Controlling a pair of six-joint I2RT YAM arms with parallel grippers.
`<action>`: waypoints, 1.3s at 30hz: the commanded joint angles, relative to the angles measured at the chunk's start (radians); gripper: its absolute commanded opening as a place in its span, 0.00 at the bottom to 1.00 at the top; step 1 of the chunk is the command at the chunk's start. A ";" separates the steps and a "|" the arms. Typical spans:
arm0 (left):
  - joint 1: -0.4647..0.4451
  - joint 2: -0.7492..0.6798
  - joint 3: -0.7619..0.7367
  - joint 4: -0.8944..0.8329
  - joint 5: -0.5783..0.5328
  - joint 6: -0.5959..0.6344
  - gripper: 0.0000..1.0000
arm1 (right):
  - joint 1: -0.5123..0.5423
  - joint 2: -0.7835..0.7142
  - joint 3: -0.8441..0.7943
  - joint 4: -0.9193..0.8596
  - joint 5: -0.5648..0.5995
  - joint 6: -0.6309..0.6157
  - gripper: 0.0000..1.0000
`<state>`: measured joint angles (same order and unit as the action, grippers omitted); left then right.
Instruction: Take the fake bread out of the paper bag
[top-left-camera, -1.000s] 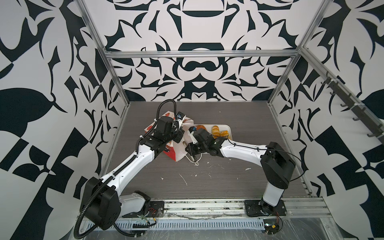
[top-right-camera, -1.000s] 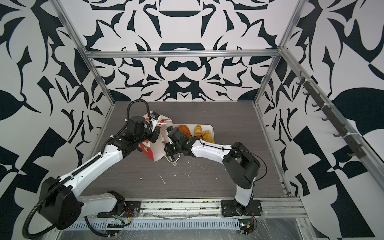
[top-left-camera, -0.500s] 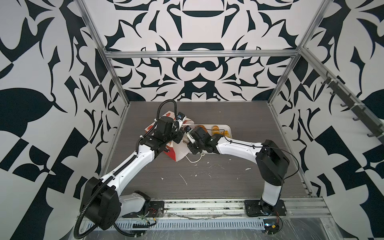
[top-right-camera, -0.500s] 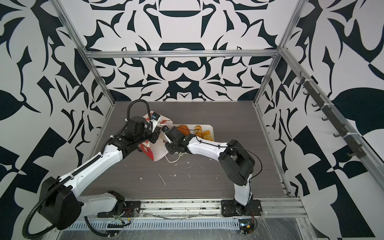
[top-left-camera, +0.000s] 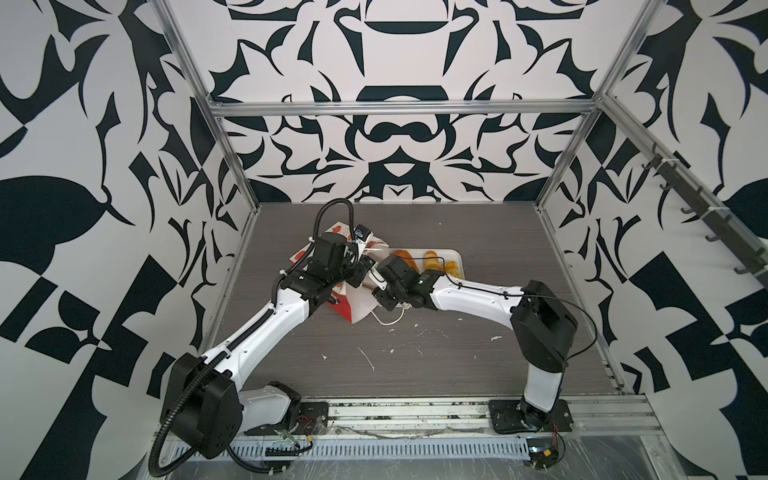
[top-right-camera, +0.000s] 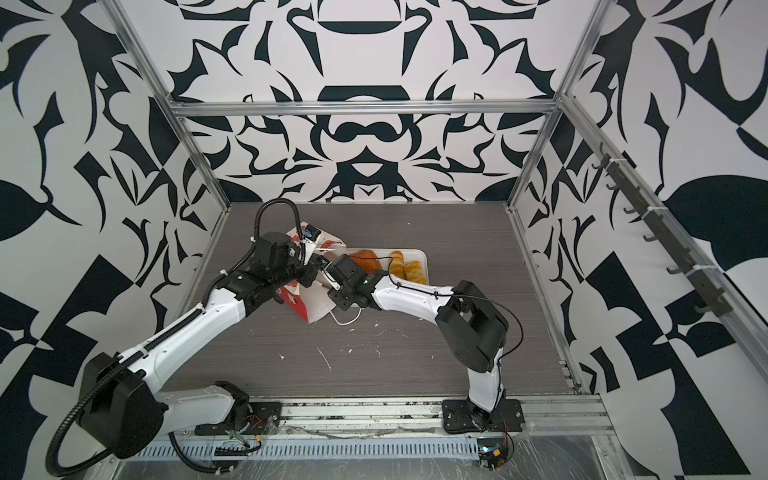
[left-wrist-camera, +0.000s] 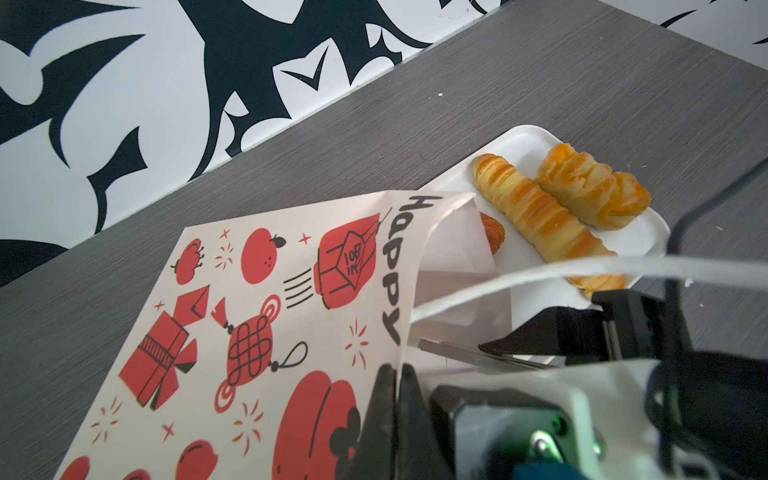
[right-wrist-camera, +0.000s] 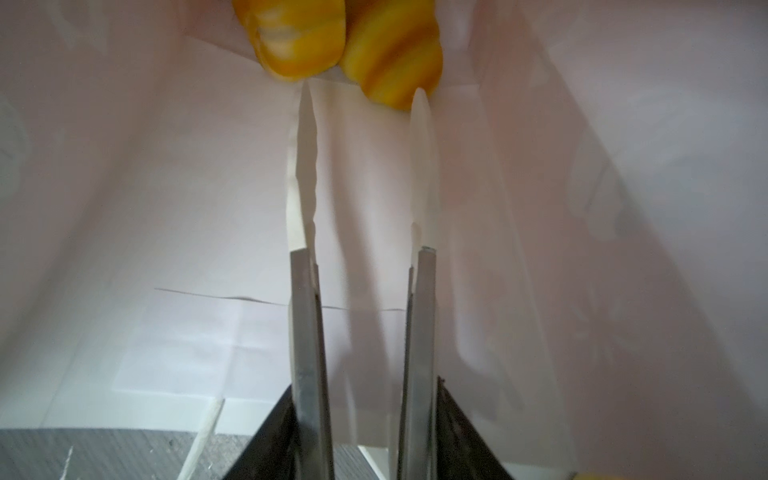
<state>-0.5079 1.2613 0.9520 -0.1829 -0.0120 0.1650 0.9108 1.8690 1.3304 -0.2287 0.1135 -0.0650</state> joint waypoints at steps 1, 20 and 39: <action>-0.004 0.005 0.032 -0.006 0.043 -0.005 0.00 | 0.004 0.006 0.079 0.050 0.056 -0.043 0.50; -0.004 0.005 0.048 0.020 0.007 -0.003 0.00 | 0.010 0.110 0.170 0.062 0.054 -0.044 0.50; -0.004 0.060 0.139 -0.058 0.019 0.057 0.00 | 0.020 0.095 0.140 0.134 0.218 -0.039 0.51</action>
<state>-0.5014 1.3190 1.0592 -0.2222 -0.0479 0.2188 0.9211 2.0090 1.4445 -0.1970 0.2584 -0.1040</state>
